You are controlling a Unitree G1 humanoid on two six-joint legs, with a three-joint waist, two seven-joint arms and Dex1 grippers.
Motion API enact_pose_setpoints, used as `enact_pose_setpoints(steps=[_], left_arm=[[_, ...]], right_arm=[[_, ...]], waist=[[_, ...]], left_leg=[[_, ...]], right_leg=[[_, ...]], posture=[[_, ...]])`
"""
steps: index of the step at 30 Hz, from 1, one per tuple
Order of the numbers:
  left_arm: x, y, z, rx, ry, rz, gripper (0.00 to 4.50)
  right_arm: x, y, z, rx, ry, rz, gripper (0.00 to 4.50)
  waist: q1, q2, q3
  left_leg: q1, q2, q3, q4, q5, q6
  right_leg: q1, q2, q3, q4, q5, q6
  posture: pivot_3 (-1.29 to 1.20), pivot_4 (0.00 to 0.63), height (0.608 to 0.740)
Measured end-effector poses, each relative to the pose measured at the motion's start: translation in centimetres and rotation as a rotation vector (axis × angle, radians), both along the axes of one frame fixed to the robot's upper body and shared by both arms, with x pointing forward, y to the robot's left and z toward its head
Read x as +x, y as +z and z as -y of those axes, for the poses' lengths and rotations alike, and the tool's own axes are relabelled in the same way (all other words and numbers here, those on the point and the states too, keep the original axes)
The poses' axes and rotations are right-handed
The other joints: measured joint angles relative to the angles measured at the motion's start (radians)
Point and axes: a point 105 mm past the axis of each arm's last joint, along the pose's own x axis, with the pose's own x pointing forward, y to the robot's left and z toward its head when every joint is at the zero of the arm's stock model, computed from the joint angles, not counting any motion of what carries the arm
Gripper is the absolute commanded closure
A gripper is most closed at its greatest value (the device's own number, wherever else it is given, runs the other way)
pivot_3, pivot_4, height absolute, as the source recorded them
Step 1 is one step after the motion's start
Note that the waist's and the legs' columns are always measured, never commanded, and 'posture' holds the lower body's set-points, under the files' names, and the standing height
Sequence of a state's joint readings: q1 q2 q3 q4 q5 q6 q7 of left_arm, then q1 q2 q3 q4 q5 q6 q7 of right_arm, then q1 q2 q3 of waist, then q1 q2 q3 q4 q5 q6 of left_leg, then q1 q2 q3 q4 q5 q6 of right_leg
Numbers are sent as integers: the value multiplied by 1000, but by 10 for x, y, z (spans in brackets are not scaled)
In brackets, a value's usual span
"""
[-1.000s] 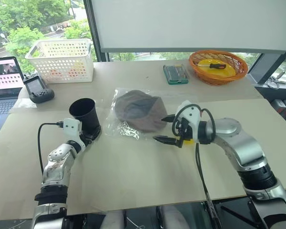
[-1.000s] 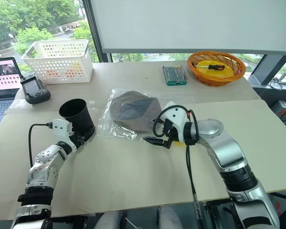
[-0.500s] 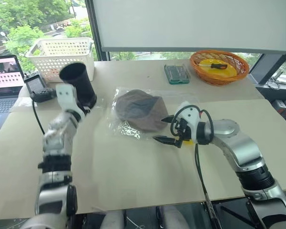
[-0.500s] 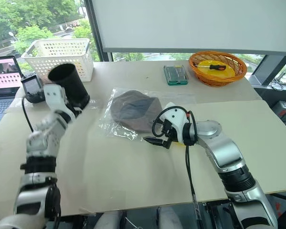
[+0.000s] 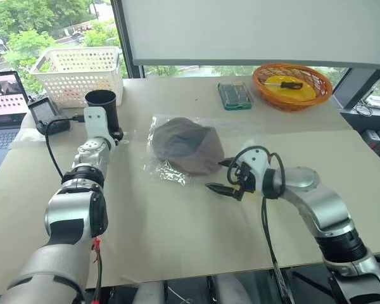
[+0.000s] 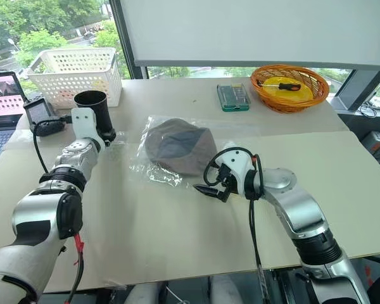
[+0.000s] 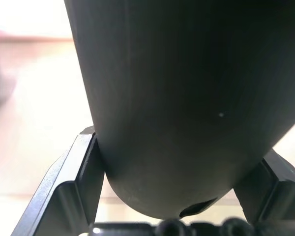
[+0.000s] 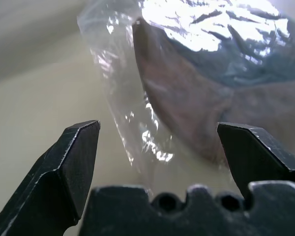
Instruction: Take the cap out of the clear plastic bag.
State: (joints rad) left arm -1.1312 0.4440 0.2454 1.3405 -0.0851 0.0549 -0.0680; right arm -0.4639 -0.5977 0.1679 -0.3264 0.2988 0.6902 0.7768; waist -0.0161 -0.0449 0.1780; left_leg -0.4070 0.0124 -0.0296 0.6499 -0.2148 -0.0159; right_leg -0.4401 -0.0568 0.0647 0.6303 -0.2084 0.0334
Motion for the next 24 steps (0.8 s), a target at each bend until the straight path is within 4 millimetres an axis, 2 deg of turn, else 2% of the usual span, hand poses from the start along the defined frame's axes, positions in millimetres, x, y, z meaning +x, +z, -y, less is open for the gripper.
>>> enact_pose_setpoints(steps=[2, 4, 6, 24], left_arm=[[-1, -4, -2, -25, 22, -7, 1390], [-2, -5, -2, -42, 29, -3, 396], [-2, -6, -2, -51, 31, 0, 17], [-6, -14, -6, -64, -4, 23, 17]], right_arm=[[-1, 0, 2, 0, -15, 3, 0], [-1, 4, 3, 4, -30, 14, 0], [-2, 6, 4, 3, -37, 22, 0], [-2, 15, 4, 5, -24, 24, 0]], waist=[[1, 0, 0], [1, 0, 0], [1, 0, 0], [-3, 0, 0]], left_leg=[[0, 0, 0, 0, 0, 0], [0, 0, 0, 1, 0, 0], [1, 0, 0, 1, 0, 0], [1, 0, 0, 1, 0, 0]], right_leg=[[0, 0, 0, 0, 0, 0], [0, 0, 0, 0, 1, 0], [1, 0, 0, 0, 1, 0], [1, 0, 0, 1, 1, 0]], posture=[[0, 150, 736], [0, 150, 736], [0, 150, 736], [0, 150, 736]])
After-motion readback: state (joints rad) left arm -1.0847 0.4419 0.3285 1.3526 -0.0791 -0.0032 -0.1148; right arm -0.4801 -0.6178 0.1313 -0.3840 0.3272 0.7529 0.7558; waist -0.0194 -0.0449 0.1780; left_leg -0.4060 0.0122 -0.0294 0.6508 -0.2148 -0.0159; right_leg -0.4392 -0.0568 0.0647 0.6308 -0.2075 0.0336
